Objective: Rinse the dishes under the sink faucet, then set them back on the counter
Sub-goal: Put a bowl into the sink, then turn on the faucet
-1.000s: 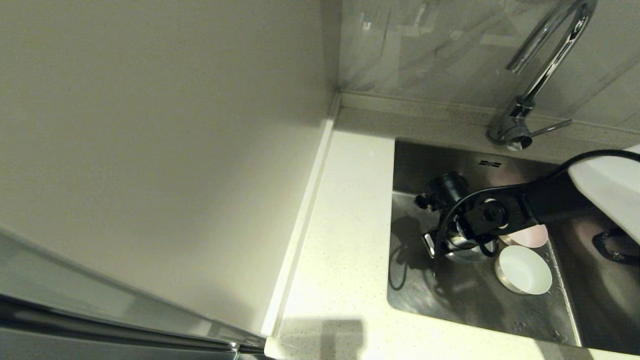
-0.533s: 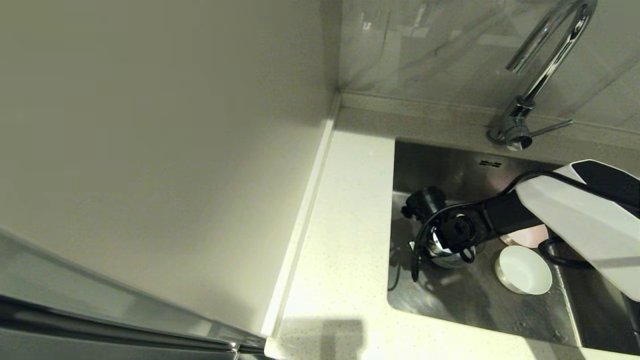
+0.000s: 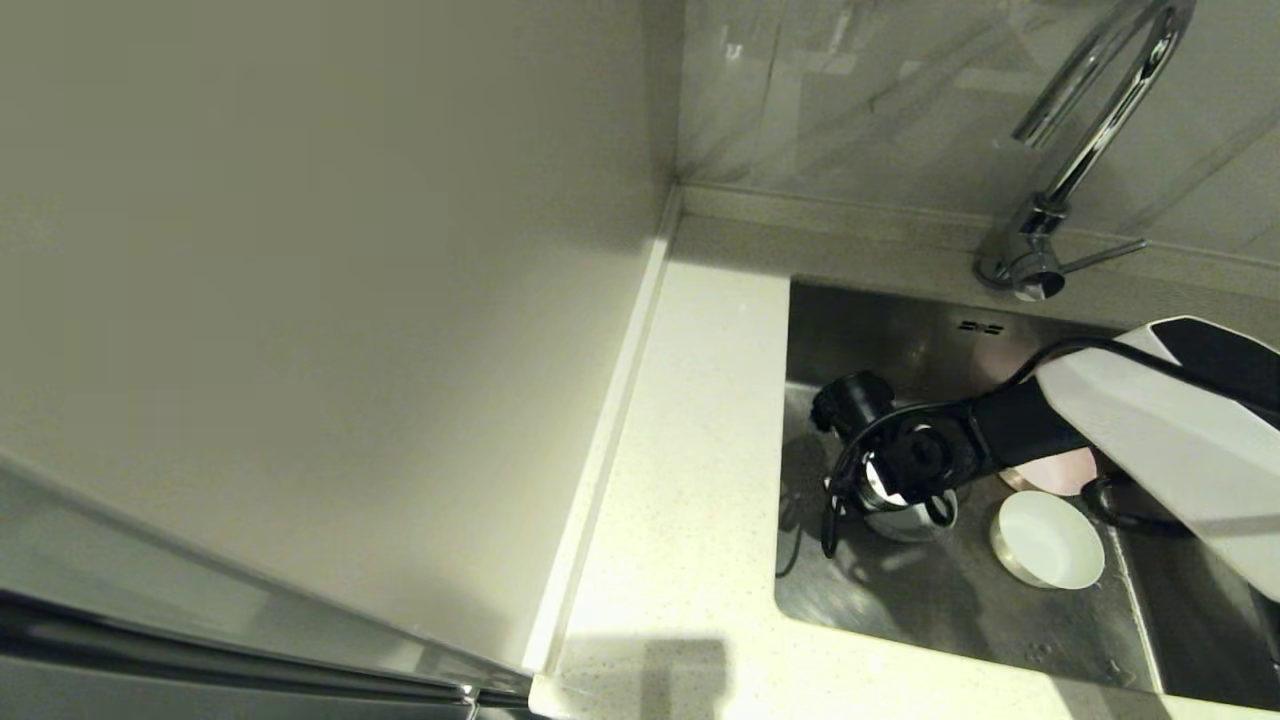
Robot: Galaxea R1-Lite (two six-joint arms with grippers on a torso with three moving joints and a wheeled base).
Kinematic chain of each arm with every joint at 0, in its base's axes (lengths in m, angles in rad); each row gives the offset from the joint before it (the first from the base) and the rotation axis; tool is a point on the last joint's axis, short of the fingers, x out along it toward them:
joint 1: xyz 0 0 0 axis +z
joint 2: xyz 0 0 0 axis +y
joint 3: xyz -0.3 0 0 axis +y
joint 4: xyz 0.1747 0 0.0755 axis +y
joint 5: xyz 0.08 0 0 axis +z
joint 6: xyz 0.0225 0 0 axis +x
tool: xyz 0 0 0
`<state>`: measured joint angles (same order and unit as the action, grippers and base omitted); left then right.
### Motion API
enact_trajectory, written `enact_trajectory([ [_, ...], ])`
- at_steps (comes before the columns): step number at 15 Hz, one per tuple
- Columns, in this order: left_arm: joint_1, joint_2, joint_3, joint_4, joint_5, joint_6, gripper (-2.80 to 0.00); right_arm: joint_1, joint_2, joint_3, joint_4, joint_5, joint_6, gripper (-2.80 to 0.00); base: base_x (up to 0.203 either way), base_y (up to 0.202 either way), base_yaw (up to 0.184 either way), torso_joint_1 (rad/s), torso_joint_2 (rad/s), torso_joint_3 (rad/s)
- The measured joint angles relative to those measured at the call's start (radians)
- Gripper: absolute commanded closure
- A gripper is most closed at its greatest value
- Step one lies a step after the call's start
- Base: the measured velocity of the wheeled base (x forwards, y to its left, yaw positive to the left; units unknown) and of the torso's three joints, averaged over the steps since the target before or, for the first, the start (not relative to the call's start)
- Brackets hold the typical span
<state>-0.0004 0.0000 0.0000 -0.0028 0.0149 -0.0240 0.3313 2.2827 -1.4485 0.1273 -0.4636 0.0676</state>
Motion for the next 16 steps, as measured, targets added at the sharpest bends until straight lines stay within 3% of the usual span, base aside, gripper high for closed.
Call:
enact_trajectory([
  [5,0.0,0.0,0.0,0.0,0.0,0.0,0.0,-0.01,-0.299,-0.013,0.267,0.002,0.185,-2.8,0.0,0.0,0.0,0.0,0.0,0.0],
  [7,0.0,0.0,0.0,0.0,0.0,0.0,0.0,-0.057,-0.456,-0.014,0.407,0.003,0.253,-2.8,0.0,0.0,0.0,0.0,0.0,0.0],
  [9,0.0,0.0,0.0,0.0,0.0,0.0,0.0,-0.155,-0.6,-0.003,0.536,0.008,0.295,-2.8,0.0,0.0,0.0,0.0,0.0,0.0],
  [10,0.0,0.0,0.0,0.0,0.0,0.0,0.0,-0.219,-0.668,0.008,0.585,0.016,0.302,0.0,0.0,0.0,0.0,0.0,0.0,0.0],
  [13,0.0,0.0,0.0,0.0,0.0,0.0,0.0,-0.339,-0.819,0.07,0.632,0.061,0.274,0.0,0.0,0.0,0.0,0.0,0.0,0.0],
  [16,0.0,0.0,0.0,0.0,0.0,0.0,0.0,-0.37,-0.917,0.128,0.634,0.07,0.246,0.0,0.0,0.0,0.0,0.0,0.0,0.0],
])
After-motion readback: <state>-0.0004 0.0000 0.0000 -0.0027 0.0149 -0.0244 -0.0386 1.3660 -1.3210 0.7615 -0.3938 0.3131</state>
